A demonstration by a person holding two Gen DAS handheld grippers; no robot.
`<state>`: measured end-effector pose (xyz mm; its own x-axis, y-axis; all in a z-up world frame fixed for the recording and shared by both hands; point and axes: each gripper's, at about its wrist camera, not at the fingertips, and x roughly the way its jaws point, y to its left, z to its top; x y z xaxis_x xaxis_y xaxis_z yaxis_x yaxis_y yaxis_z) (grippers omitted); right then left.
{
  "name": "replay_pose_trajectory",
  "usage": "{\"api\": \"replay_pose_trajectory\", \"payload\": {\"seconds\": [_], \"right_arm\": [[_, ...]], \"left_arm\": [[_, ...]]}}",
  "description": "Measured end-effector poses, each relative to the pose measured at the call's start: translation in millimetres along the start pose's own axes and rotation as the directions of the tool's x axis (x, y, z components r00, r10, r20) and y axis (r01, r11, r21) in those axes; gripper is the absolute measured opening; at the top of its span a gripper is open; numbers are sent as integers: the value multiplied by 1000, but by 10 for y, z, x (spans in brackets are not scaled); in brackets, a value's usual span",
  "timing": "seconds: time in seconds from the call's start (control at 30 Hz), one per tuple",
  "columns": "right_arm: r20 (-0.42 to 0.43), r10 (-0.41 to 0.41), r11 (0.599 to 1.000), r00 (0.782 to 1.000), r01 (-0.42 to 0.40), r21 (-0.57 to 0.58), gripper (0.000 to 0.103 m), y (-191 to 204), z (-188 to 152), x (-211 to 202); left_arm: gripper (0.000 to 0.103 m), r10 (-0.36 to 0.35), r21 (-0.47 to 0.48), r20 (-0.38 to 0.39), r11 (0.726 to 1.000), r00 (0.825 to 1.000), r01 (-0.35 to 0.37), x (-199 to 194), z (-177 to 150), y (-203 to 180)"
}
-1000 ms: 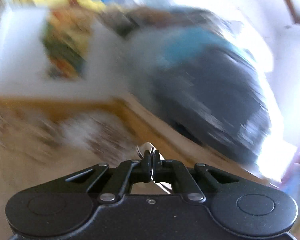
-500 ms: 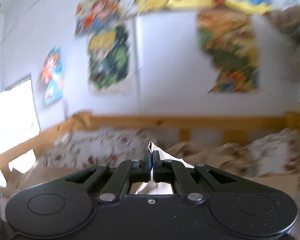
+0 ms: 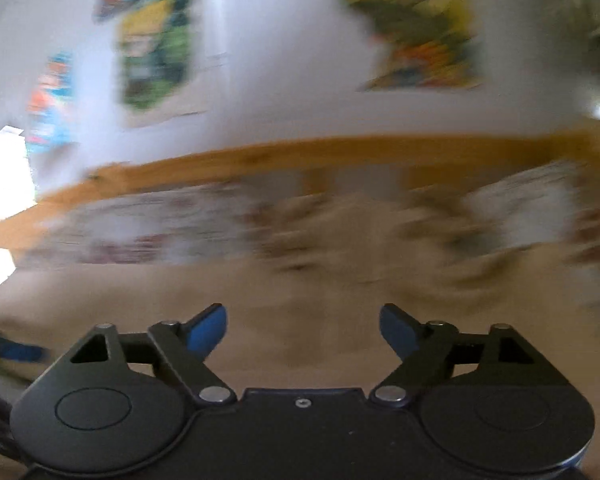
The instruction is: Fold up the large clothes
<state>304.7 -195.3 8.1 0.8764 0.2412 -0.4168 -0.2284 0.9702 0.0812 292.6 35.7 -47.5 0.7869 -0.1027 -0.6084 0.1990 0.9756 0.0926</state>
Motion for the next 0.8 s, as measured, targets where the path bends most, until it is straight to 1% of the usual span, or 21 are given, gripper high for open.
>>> {"api": "replay_pose_trajectory", "payload": {"seconds": [0.03,0.07,0.1,0.13,0.17,0.23,0.3,0.37,0.4,0.43,0.47,0.5,0.53,0.6,0.67,0.7,0.77,0.8], "right_arm": [[16,-93,995,996,93,-21,86,-185,-17,-9],[20,-173,984,985,174,-32,86,-361,-18,5],[16,-245,969,969,246,-38,86,-567,-9,47],[6,-292,956,956,292,-37,86,-762,-6,99],[-16,-326,945,945,326,-25,85,-954,13,168],[-64,-358,931,932,361,51,76,-1356,52,312],[-119,-333,928,935,348,135,70,-1644,63,493],[-178,-268,933,947,301,199,44,-1848,33,680],[-197,-269,930,943,308,201,12,-1915,23,751],[-202,-312,918,928,349,188,9,-1936,24,779],[-190,-327,911,925,363,195,8,-1961,16,772],[-180,-321,910,930,356,213,7,-2001,19,772],[-175,-339,903,924,372,214,7,-2020,7,758],[-178,-373,900,911,401,169,8,-2056,-53,808],[-191,-388,897,902,417,146,18,-2085,-88,852],[-181,-399,892,899,426,149,25,-2069,-62,820],[-126,-407,897,905,422,132,34,-1978,6,746],[-109,-397,906,911,408,114,39,-1945,50,757]], "left_arm": [[102,22,7,-6,1000,1000,-22,112,28,-51],[102,40,14,-12,999,999,-39,209,43,-106],[102,64,17,-22,998,998,-64,315,54,-162],[102,83,14,-32,997,996,-82,388,58,-185],[102,99,8,-50,995,994,-99,467,61,-207],[102,107,-3,-86,994,991,-108,578,44,-223],[102,110,-2,-101,994,989,-111,652,-1,-233],[102,124,8,-104,992,987,-124,691,-47,-236],[102,128,9,-103,992,986,-128,701,-66,-240],[102,124,7,-98,992,987,-124,699,-80,-243],[102,115,3,-93,993,989,-115,696,-79,-244],[102,102,0,-88,995,991,-102,694,-83,-249],[102,94,4,-87,996,992,-94,693,-87,-265],[102,111,29,-96,994,989,-109,737,-99,-298],[102,114,34,-93,993,989,-111,750,-103,-309],[102,112,30,-94,994,989,-109,751,-105,-305],[102,108,28,-99,994,989,-106,762,-104,-299],[102,106,27,-102,994,989,-104,765,-99,-295]]}}
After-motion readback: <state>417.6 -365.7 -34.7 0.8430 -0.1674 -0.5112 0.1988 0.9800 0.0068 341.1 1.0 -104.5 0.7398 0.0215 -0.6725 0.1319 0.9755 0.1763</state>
